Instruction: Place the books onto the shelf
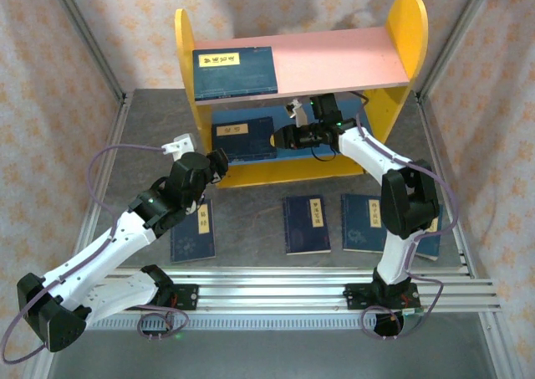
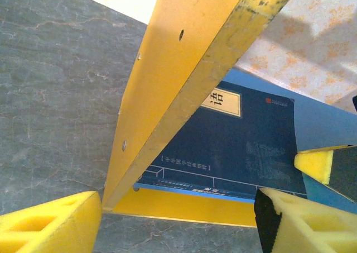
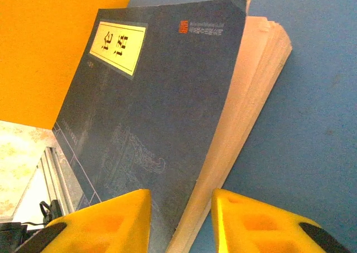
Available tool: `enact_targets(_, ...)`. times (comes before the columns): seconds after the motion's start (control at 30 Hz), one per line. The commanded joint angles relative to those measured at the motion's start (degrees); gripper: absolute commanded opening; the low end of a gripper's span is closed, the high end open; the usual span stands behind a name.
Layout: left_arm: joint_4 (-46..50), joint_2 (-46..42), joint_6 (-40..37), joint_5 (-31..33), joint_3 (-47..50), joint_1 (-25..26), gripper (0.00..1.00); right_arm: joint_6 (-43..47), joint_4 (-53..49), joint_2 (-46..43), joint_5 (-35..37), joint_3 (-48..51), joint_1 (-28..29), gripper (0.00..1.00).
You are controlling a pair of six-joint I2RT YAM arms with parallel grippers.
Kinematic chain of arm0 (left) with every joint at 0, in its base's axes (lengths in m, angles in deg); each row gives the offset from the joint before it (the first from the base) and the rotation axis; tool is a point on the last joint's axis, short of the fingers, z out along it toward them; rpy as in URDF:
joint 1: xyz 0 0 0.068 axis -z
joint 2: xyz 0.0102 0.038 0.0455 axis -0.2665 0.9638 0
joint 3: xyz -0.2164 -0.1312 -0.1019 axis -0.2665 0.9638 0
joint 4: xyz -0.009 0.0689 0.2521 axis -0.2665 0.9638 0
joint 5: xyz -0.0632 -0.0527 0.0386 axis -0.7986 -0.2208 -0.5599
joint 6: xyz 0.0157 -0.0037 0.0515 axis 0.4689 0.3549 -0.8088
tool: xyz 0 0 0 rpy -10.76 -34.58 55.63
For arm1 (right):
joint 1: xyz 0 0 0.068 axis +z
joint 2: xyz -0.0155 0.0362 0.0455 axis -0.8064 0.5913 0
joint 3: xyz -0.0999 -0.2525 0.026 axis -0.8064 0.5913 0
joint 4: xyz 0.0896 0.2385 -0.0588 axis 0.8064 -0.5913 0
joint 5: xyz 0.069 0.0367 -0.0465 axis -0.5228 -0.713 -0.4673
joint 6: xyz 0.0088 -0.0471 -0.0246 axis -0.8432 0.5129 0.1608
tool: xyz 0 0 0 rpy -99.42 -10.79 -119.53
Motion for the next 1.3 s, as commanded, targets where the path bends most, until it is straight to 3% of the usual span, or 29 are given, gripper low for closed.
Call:
enact_targets(0.0, 0.58, 0.20, -0.85, -0.12, -0.90, -0.42, 0.73, -0.25, -2.28, -0.04, -1.28, -1.32, 1.01, 0.33)
enact_targets(1.27, 0.90, 0.20, -0.77, -0.06, -0.38, -0.46, 0.73, 0.79, -4.23, 1.91, -1.38, -4.89, 1.52, 0.34)
